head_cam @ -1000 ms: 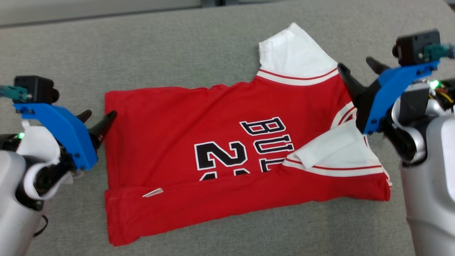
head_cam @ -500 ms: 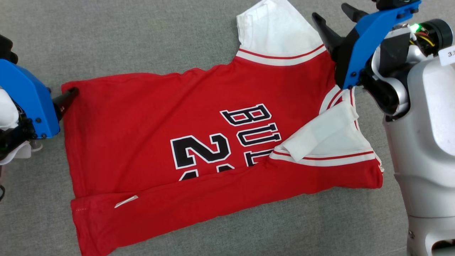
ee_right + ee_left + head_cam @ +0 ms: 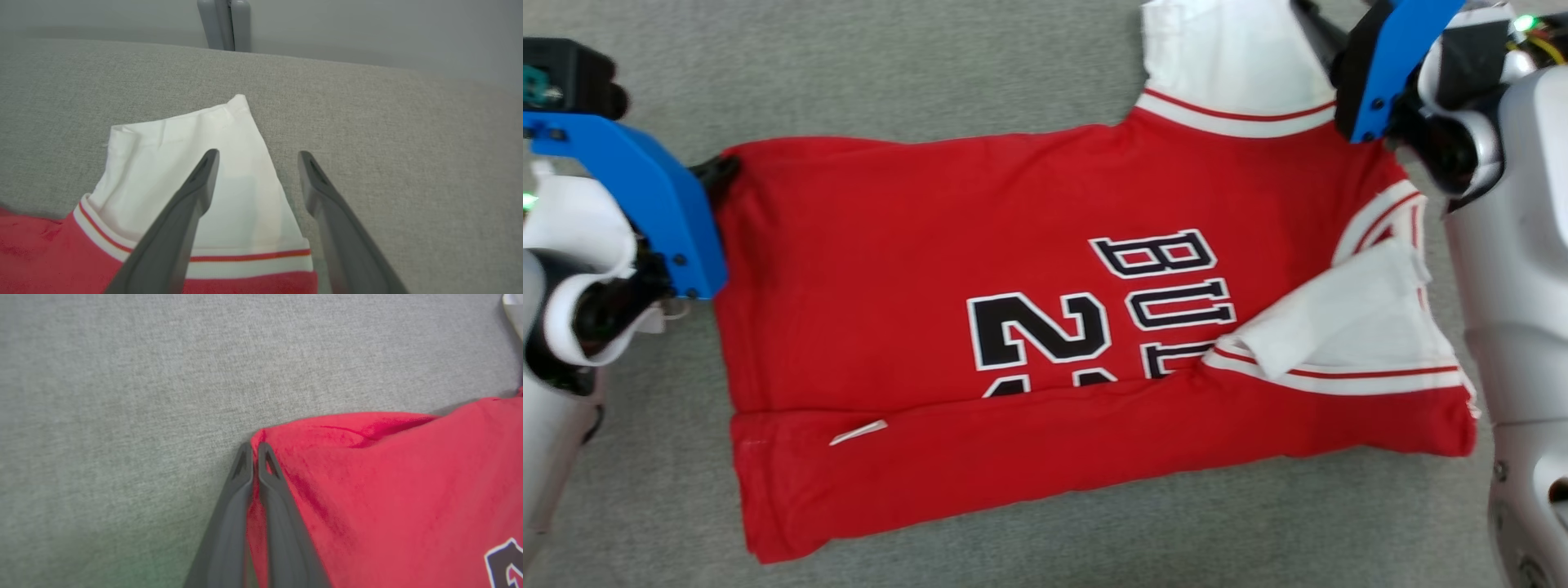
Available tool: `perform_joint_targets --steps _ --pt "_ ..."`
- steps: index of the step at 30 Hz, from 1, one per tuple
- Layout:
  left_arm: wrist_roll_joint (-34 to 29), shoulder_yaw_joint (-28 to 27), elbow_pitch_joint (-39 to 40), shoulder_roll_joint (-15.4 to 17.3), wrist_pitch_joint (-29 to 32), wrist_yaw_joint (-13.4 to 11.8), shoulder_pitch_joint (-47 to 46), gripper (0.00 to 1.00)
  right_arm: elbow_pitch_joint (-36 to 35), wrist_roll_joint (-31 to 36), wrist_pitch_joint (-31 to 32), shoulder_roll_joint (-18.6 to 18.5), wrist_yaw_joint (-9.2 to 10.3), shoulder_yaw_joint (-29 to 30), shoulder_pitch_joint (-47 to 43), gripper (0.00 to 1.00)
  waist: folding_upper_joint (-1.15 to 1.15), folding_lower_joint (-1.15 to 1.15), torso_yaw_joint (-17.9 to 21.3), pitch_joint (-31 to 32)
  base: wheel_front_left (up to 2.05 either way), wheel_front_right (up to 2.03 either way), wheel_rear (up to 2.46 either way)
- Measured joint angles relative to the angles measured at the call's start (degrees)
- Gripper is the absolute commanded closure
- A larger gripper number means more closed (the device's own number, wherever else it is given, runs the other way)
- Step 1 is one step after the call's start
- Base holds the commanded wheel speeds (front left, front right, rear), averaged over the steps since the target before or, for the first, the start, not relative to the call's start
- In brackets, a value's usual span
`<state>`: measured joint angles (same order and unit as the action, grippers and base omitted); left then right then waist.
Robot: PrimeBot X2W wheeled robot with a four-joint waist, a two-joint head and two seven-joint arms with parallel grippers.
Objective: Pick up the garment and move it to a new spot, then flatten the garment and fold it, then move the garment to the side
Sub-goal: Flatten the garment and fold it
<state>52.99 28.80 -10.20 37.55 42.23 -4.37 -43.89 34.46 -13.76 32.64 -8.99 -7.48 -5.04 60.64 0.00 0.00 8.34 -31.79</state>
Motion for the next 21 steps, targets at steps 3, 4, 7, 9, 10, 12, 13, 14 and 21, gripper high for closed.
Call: perform_joint_targets --steps 3,4,7,9,10,12,13,14,21 --pt "-0.64 1.08 0.67 -2.11 -1.93 1.14 -0.34 1.00 3.90 1.81 -0.53 -0.99 0.00 1.51 3.22 0.00 0.00 0.00 -2.36 -0.63 0.00 0.00 0.00" --pt "-0.88 1.51 0.79 -2.80 -2.54 1.51 -0.62 1.00 5.09 2.58 -0.63 -1.35 0.00 2.00 4.30 0.00 0.00 0.00 -3.17 -0.91 0.00 0.00 0.00" --pt "-1.27 2.29 0.90 -5.26 -4.44 2.44 -1.14 1.00 8.51 4.85 -0.85 -2.46 0.00 3.45 6.83 0.00 0.00 0.00 -5.71 -1.75 0.00 0.00 0.00" --pt "-1.34 2.96 0.82 -7.04 -5.77 2.92 -1.38 1.00 10.48 6.31 -0.81 -3.28 0.00 4.07 7.77 0.00 0.00 0.00 -7.47 -2.20 0.00 0.00 0.00" --pt "-1.67 3.37 0.80 -7.68 -6.13 3.07 -1.67 1.00 11.21 7.20 -0.41 -3.64 0.00 4.23 8.23 0.00 0.00 0.00 -8.26 -2.46 0.00 0.00 0.00" --pt "-1.63 3.63 0.63 -9.06 -7.14 3.61 -2.07 1.00 12.57 8.01 0.20 -4.19 0.00 4.37 9.00 0.00 0.00 0.00 -9.68 -3.03 0.00 0.00 0.00" --pt "-1.66 3.82 0.51 -9.43 -7.54 3.92 -2.19 1.00 13.22 8.24 0.85 -4.32 0.00 4.37 9.34 0.00 0.00 0.00 -10.25 -3.34 0.00 0.00 0.00" --pt "-1.72 3.96 0.36 -9.65 -7.78 4.11 -2.35 1.00 13.84 8.56 1.41 -4.48 0.00 4.19 9.53 0.07 0.00 0.00 -10.71 -3.69 0.00 0.00 0.00" --pt "-4.27 2.94 -2.04 -10.76 -14.52 3.21 -2.86 1.00 14.32 8.44 -1.92 -5.06 -0.01 4.69 10.53 1.00 0.00 0.00 -11.10 -4.44 0.00 0.00 0.00"
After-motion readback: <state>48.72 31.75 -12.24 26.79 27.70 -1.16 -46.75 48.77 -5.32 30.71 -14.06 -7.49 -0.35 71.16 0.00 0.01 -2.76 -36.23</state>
